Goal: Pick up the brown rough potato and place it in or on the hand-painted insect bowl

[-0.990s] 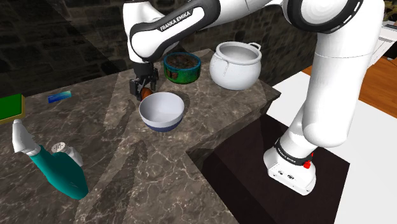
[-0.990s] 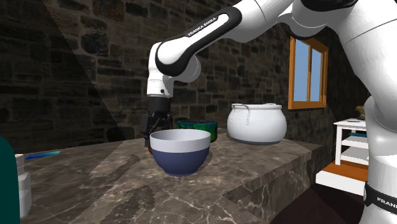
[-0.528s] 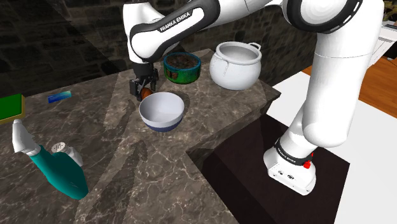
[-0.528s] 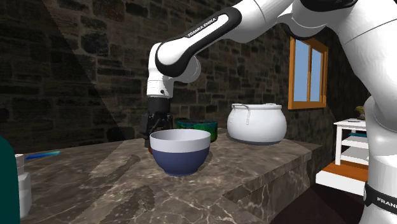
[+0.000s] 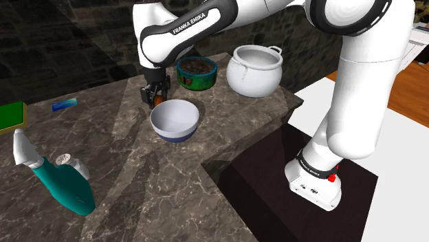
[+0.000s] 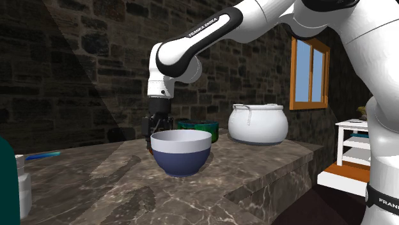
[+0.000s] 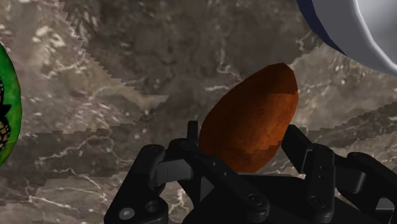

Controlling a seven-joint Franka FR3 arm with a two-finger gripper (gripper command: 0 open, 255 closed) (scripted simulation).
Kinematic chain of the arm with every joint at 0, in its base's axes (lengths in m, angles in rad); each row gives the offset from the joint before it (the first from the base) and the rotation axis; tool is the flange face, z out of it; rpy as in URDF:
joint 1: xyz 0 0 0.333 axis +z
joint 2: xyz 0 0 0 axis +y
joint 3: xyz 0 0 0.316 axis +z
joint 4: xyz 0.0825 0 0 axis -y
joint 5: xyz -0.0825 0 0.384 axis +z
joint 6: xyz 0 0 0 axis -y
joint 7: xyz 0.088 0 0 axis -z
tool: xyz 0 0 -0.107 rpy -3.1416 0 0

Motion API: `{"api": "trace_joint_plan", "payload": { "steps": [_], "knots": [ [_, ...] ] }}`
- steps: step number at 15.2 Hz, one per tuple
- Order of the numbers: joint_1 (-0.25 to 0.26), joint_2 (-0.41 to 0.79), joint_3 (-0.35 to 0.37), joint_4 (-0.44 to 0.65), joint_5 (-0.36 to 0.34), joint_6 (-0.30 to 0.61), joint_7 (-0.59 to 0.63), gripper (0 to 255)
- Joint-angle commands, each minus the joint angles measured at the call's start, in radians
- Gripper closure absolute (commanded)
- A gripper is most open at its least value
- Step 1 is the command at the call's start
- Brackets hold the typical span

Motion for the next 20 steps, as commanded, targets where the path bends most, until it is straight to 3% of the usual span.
{"api": "trace_joint_plan", "payload": {
  "steps": [1,20],
  "knots": [
    [0.0,0.0,0.0,0.0,0.0,0.0,0.0,255],
    [-0.006,-0.078,0.008,0.138,0.019,-0.215,0.001,255]
  ]
}}
